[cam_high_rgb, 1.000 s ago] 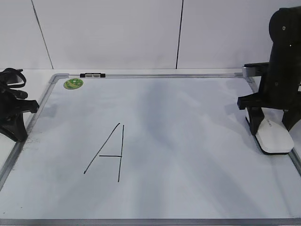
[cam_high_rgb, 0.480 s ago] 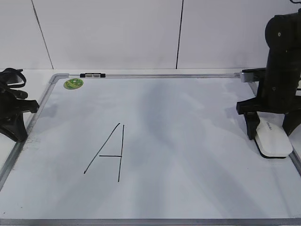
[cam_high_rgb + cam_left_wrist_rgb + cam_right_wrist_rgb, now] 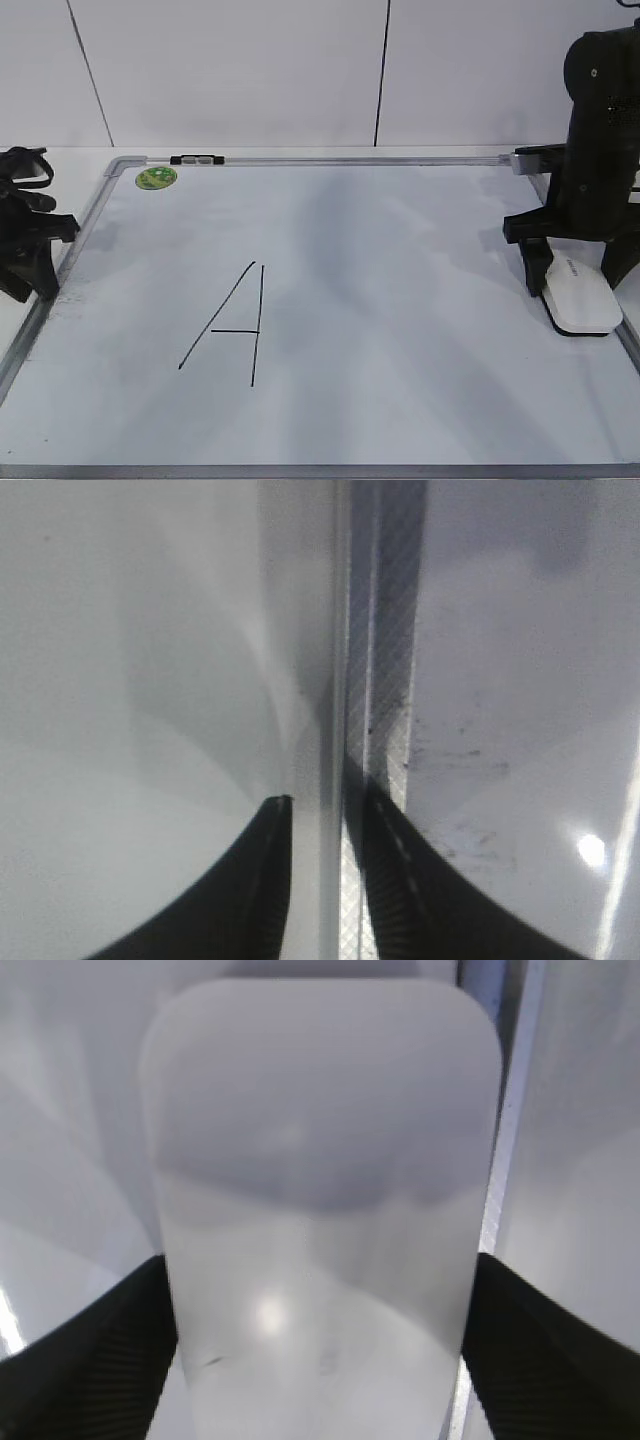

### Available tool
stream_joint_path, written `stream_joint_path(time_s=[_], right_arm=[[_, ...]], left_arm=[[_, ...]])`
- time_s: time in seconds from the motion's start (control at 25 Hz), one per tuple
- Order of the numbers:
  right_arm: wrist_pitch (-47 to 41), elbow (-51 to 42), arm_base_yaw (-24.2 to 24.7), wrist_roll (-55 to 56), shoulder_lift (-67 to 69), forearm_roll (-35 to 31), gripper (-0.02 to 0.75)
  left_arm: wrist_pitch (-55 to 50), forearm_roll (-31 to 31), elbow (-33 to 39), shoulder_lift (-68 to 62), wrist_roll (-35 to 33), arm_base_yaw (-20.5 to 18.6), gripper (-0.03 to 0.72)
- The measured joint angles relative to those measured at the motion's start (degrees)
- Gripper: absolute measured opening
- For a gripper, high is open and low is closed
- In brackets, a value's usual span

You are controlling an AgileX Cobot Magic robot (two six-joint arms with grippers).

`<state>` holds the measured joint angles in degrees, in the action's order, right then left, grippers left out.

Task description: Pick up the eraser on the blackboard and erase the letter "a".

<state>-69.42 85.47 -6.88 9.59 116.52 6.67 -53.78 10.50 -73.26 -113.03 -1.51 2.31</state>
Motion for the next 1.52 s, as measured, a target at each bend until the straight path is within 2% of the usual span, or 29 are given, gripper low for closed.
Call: stream_joint_path(time_s=[0.12,0.28,0.44,0.72,1.28,1.36,1.52], right_arm=[[0.0,0.3,0.0,0.0,0.0,-0.5,0.661],[0.0,3.6,0.0,0.0,0.0,-0.7,0.659],[0.0,7.0,0.0,0.0,-0.3,-0.9,0.657],[-0.2,7.3,0.0,0.0,-5.9,-1.2,0.647],[-1.6,6.8,0.0,0.4,-27.9,-1.2,0.606],[-1.8,5.8,0.0,0.7,-31.0,-1.2,0.603],[-2.0,1.9,0.0,1.0,-36.9,-1.4,0.596]], left_arm=[[-0.1,-1.4,0.0,0.0,1.1,0.0,0.337],[-0.8,-1.5,0.0,2.3,1.5,0.0,0.377],[-2.8,-2.3,-1.3,6.6,1.5,0.0,0.382],[-7.9,-2.8,-4.6,14.5,1.9,0.0,0.382],[-13.3,-1.0,-4.6,32.7,2.3,0.0,0.382],[-13.8,-1.1,-4.6,35.2,2.3,0.4,0.382],[-15.1,-2.9,-4.6,39.6,2.4,3.8,0.382]])
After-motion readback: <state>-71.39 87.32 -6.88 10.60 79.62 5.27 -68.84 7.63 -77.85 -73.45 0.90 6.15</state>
